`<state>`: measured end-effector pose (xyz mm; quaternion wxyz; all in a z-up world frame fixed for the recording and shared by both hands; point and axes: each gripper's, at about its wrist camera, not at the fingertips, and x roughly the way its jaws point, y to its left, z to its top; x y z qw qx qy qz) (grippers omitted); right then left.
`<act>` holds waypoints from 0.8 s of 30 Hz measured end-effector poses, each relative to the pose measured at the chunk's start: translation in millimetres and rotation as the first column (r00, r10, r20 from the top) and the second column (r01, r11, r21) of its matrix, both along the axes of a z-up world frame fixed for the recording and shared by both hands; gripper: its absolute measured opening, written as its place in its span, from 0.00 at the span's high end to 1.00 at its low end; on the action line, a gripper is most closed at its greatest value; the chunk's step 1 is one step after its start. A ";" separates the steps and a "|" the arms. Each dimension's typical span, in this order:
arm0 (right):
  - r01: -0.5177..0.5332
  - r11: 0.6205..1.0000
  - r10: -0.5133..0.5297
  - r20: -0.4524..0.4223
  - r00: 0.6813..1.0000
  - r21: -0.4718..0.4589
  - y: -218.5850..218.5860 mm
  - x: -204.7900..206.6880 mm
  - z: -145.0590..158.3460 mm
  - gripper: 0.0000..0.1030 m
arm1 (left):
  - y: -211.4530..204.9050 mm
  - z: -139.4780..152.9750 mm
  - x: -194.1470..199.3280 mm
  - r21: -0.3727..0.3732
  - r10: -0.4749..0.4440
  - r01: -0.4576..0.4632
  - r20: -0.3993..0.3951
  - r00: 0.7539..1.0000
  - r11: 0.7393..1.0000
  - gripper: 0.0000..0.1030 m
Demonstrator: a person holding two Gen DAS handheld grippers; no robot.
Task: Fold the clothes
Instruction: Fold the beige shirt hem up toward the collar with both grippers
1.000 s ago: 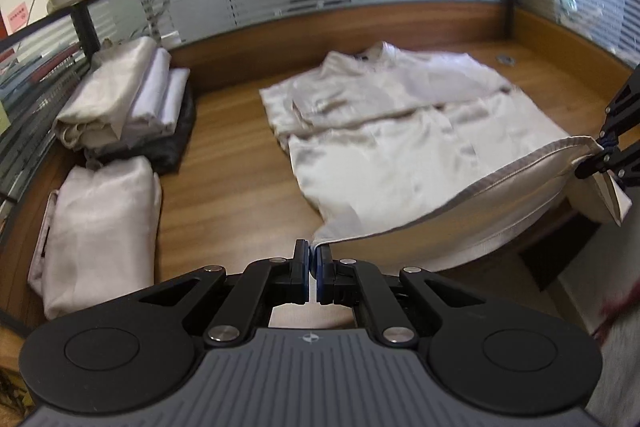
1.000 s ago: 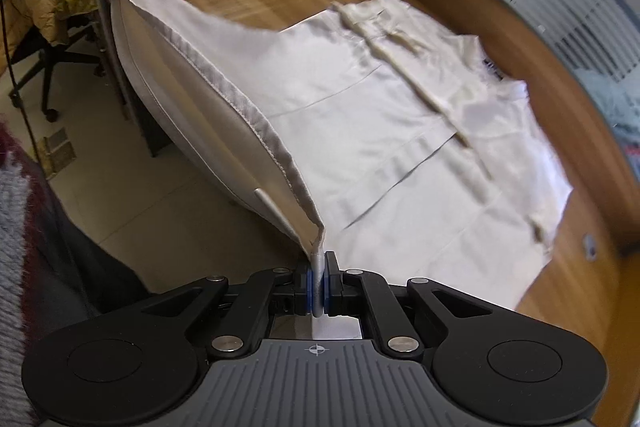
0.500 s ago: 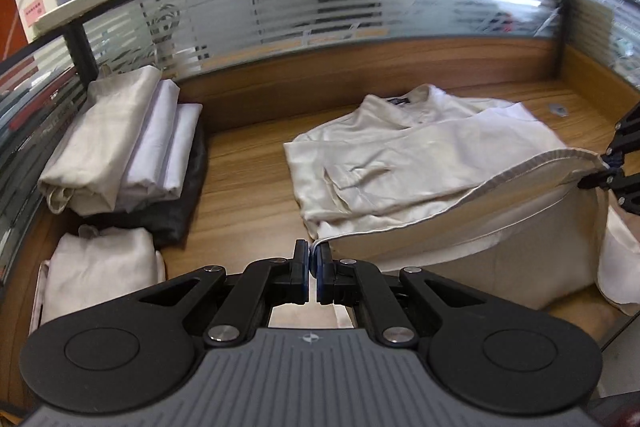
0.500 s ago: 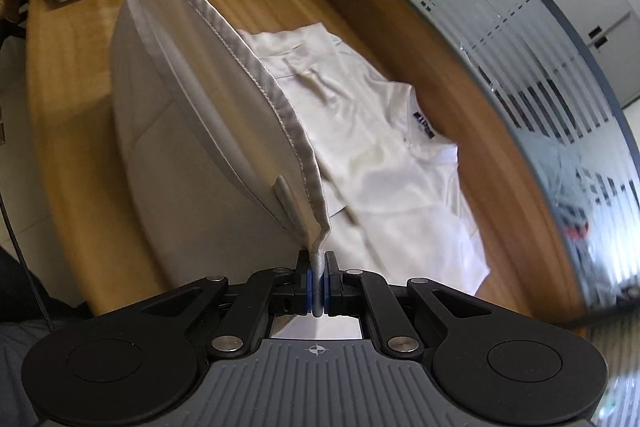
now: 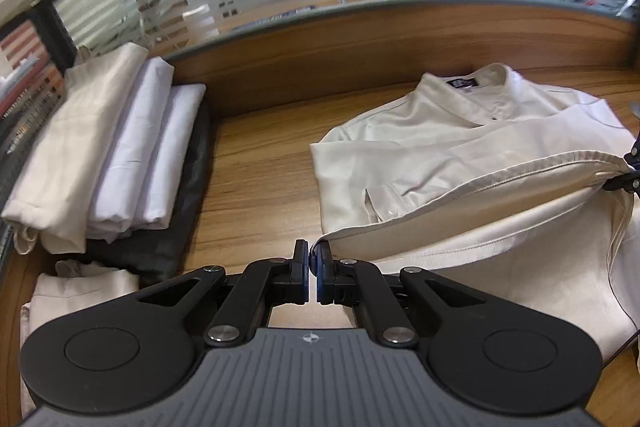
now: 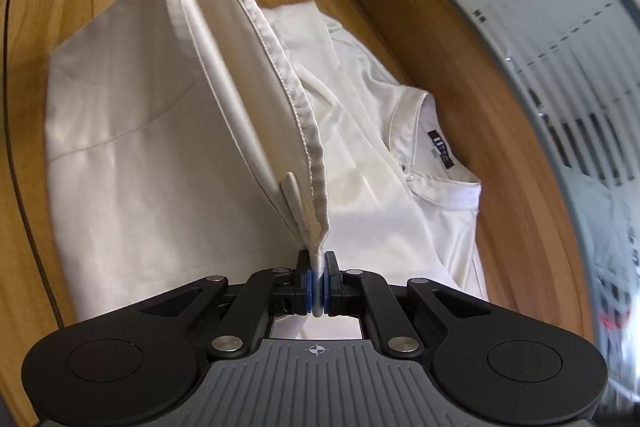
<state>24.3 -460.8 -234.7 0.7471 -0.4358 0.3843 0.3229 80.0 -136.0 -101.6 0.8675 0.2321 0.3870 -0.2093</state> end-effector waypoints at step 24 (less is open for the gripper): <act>0.034 0.999 -0.036 -0.131 0.991 -0.015 11.7 133.9 -37.3 0.93 | -68.1 -57.0 137.6 0.063 -0.041 0.046 -0.074 0.996 0.997 0.96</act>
